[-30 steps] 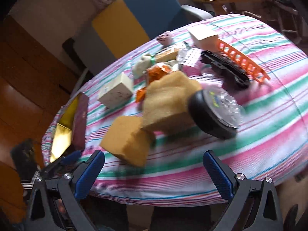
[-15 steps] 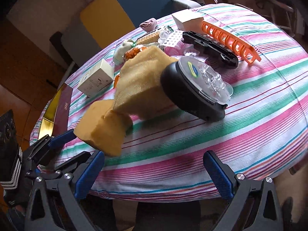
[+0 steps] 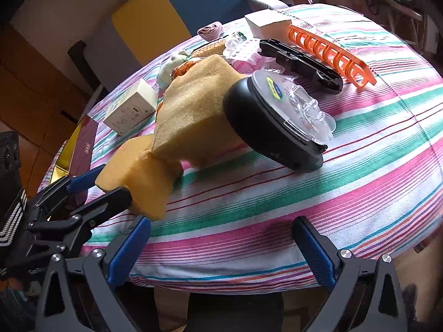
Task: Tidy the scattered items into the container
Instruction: 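Grasp a yellow sponge with the left tool while the right tool grasps another sponge, then carry both yellow sponges toward the gold box, lifting them off the table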
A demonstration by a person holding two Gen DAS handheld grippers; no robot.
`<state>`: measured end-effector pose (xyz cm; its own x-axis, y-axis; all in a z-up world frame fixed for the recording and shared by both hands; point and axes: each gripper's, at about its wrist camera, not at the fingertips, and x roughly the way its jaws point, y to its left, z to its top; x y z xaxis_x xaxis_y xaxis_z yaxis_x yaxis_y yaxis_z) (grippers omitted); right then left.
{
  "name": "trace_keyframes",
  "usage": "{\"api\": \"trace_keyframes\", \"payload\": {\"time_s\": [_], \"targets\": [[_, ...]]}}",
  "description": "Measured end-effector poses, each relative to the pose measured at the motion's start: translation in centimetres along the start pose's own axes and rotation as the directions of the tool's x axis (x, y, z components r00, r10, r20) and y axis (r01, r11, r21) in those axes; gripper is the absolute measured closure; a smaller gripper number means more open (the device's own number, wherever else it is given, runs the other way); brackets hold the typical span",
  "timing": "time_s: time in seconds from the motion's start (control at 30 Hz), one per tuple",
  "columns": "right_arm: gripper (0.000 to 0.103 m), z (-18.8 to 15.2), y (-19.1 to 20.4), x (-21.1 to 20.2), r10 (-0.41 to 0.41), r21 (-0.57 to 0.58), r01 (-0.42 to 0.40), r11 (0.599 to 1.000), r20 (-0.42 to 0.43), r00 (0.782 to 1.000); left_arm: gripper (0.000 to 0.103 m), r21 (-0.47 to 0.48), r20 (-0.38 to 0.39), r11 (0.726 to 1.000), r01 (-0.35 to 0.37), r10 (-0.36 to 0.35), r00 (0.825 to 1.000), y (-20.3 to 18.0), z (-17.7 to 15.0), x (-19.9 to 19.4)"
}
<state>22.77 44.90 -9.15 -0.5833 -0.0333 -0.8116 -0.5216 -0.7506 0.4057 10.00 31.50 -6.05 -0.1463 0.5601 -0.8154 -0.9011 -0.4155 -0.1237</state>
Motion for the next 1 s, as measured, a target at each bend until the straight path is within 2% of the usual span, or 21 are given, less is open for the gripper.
{"api": "trace_keyframes", "payload": {"time_s": [0.1,0.2,0.4,0.6,0.7,0.83,1.0], "targets": [[0.000,0.0,-0.1,-0.7,-0.004,-0.013,0.004,1.000,0.024,1.000,0.028,0.019,0.006,1.000,-0.008,0.008,1.000,-0.2,-0.3,0.0],[0.000,0.1,0.1,-1.0,0.000,-0.020,0.001,1.000,0.038,0.999,0.032,0.004,0.021,1.000,0.004,-0.005,1.000,0.2,-0.4,-0.3],[0.000,0.2,0.4,-1.1,0.011,-0.017,-0.010,1.000,0.041,0.999,0.040,-0.030,0.059,0.999,-0.038,0.040,0.997,1.8,-1.2,-2.4],[0.000,0.6,2.2,-1.3,0.059,-0.047,-0.056,0.997,0.053,0.997,0.041,-0.071,0.097,0.994,-0.088,0.094,0.991,3.5,-2.1,-4.9],[0.000,1.3,3.5,-2.3,0.070,-0.091,-0.062,0.994,0.089,0.994,0.041,-0.070,0.111,0.990,-0.119,0.126,0.986,4.4,-2.9,-6.2],[0.000,2.9,4.6,-3.8,0.056,-0.131,-0.035,0.991,0.159,0.986,0.041,-0.087,0.100,0.985,-0.150,0.159,0.982,5.7,-4.2,-6.8],[0.000,5.9,5.1,-3.2,0.014,-0.143,0.015,0.990,0.199,0.980,0.041,-0.142,0.073,0.977,-0.160,0.171,0.982,7.2,-5.8,-6.5]]}}
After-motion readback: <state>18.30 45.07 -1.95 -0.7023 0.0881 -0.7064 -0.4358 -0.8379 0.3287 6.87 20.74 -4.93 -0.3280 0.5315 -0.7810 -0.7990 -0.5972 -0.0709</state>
